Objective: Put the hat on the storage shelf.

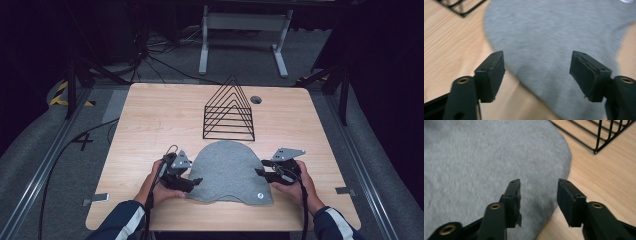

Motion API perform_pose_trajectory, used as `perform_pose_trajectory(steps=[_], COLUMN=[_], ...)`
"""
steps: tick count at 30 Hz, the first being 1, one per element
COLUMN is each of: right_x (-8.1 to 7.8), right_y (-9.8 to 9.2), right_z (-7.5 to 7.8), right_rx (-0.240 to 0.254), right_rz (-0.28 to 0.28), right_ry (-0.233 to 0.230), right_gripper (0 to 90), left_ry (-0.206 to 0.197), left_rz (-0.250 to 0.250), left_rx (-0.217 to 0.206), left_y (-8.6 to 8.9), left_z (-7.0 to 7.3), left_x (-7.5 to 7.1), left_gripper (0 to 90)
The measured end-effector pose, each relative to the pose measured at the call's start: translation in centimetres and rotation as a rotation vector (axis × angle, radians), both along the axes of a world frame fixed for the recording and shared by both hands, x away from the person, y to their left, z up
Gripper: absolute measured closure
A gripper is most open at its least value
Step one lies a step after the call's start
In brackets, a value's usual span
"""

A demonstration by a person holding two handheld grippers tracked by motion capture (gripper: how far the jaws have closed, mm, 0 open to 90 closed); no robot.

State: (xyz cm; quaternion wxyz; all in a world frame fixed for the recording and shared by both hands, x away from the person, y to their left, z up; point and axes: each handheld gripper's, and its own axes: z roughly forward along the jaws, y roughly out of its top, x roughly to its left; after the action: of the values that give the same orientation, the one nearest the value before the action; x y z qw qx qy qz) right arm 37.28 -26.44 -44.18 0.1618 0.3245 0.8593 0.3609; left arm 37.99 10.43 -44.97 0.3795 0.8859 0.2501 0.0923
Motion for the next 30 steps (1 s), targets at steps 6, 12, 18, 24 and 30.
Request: perform_pose_trajectory(steps=[6, 12, 18, 24, 30], right_x=[1.7, 3.3, 4.1, 3.9, 3.6], right_y=[1.0, 1.4, 1.9, 2.2, 2.4], right_z=[0.2, -0.5, -1.3, -1.7, -1.5], right_rx=[0.032, 0.044, 0.004, -0.038, -0.043], right_rz=[-0.019, -0.035, -0.052, -0.042, -0.041], right_ry=[0.01, 0.069, 0.095, 0.09, 0.091], right_gripper=[44.0, 35.7, 30.0, 25.7, 39.7], left_ry=[0.019, 0.057, 0.054, 0.03, 0.032], left_rz=[0.054, 0.052, 0.028, 0.008, 0.001], left_rx=[0.006, 0.004, 0.057, 0.054, 0.054], left_y=[0.1, -0.7, -2.2, -2.4, -2.6], left_z=[-0.7, -1.2, -1.9, -2.1, -2.1], left_x=[3.8, 5.1, 5.1, 4.6, 4.2], left_gripper=[22.2, 18.8, 15.5, 14.8, 15.3])
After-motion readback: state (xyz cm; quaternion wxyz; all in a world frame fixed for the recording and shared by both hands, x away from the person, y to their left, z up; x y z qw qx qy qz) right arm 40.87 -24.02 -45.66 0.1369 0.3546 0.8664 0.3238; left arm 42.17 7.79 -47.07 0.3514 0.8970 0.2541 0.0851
